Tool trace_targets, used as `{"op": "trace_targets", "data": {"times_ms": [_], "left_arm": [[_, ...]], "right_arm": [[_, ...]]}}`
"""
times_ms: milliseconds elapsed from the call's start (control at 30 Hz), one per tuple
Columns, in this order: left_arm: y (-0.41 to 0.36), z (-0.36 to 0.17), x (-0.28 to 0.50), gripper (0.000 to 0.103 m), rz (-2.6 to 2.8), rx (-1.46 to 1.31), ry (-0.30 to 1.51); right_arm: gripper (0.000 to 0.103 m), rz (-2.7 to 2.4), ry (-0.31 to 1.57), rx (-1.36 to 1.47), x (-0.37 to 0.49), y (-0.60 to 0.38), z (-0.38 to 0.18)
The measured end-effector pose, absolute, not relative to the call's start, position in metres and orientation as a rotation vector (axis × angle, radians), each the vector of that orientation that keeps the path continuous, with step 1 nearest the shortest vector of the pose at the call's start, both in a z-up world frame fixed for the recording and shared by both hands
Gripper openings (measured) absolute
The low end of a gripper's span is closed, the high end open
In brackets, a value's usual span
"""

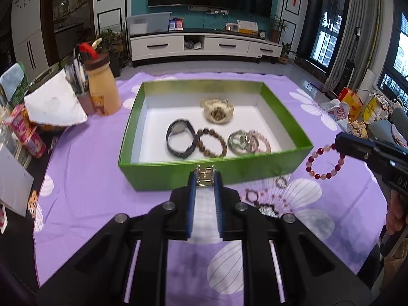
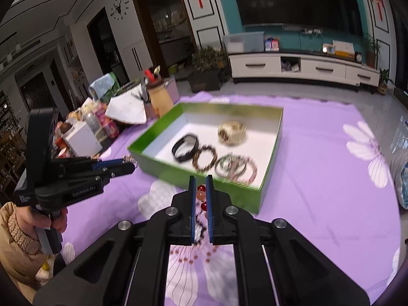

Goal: Organize jewelry
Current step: 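Carry the crystal ring into the box with the left tool while the right tool drops the red bracelet in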

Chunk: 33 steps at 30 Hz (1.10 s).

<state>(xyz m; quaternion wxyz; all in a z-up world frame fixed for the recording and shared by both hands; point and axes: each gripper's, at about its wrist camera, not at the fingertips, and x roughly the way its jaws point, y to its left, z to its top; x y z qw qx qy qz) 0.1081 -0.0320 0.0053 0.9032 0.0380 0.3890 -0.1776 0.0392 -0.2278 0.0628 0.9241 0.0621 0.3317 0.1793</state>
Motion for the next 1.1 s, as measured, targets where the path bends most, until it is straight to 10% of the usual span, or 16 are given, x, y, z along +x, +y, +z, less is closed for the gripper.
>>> {"op": "trace_targets", "data": {"times_ms": [1100], "left_arm": [[-0.025,-0.024,0.230,0.014,-0.237,0.067,0.926]], "right_arm": [[0.007,0.266,0.696,0.115,0.152,-0.234,0.056]]}}
